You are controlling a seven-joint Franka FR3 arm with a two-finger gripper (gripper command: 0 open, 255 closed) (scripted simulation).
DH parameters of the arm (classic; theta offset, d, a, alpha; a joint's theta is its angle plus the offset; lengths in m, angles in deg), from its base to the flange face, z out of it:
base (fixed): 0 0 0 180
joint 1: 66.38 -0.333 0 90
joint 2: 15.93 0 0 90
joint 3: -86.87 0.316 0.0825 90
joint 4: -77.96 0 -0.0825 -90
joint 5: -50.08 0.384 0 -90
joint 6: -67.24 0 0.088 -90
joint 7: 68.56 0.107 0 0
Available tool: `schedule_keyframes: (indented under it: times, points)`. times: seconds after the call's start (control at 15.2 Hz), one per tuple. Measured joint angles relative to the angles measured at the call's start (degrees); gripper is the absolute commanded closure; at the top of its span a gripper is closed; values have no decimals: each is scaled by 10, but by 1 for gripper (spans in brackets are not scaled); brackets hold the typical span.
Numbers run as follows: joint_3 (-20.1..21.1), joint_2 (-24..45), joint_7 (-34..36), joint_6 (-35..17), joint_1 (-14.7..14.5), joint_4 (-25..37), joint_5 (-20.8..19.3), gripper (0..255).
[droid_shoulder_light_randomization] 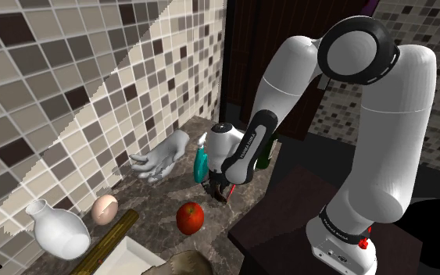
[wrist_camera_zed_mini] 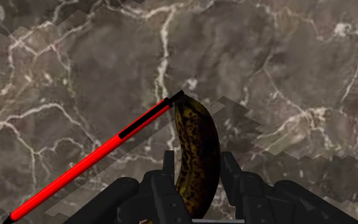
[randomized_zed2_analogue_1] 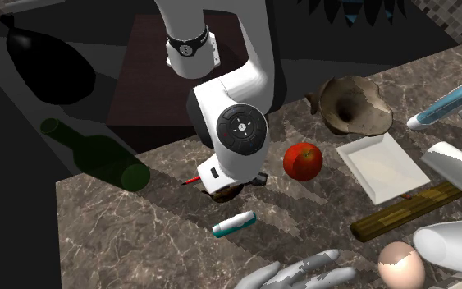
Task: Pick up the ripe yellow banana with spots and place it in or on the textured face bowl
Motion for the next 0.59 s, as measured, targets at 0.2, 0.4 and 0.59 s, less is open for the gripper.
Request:
schedule_keyframes:
  times: [0.2, 0.4, 0.59]
  points:
    - [12, -19, -7, 15, 10, -4, 10, 255]
    - [29, -47, -19, 35, 23, -12, 27, 255]
    - [44, -75, -32, 58, 34, -16, 47, 255]
